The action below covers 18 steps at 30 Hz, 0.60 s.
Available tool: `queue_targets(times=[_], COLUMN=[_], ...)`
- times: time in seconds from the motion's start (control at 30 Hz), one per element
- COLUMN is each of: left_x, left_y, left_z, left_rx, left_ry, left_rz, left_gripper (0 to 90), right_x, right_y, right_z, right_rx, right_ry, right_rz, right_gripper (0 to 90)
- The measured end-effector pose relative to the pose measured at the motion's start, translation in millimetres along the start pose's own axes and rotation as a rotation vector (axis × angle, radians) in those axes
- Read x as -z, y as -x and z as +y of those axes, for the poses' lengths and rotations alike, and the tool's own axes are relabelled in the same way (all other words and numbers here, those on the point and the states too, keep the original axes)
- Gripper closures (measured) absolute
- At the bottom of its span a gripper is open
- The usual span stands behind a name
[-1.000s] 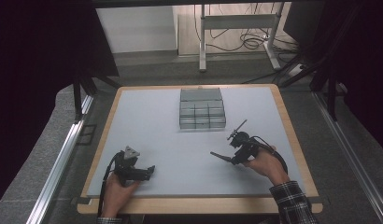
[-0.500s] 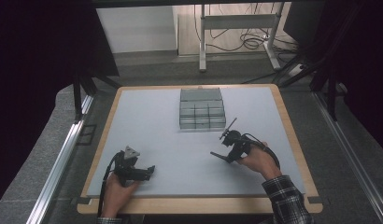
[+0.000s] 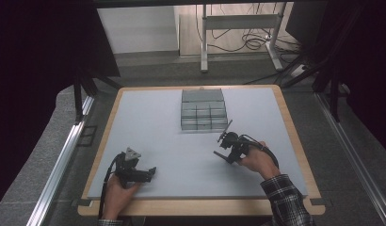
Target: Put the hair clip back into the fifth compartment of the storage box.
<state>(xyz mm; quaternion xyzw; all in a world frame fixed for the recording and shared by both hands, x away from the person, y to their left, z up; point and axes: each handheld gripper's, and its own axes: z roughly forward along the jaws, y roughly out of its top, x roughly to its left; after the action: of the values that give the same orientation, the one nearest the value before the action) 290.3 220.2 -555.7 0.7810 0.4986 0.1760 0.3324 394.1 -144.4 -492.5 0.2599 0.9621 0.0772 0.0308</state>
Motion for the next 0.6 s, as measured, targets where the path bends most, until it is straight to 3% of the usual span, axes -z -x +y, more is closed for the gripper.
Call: queue_targets(times=[0.2, 0.6], left_x=[0.0, 0.0], left_y=[0.0, 0.0], left_z=[0.0, 0.0], left_rx=[0.0, 0.0], left_ry=[0.0, 0.0], left_rz=[0.0, 0.0], left_gripper=[0.1, 0.0], right_x=[4.3, 17.4], right_y=[2.7, 6.8], right_z=[-1.7, -5.1], right_rx=[-0.018, -0.066], right_ry=[0.015, 0.097], right_rz=[0.004, 0.016], right_gripper=[76.0, 76.2])
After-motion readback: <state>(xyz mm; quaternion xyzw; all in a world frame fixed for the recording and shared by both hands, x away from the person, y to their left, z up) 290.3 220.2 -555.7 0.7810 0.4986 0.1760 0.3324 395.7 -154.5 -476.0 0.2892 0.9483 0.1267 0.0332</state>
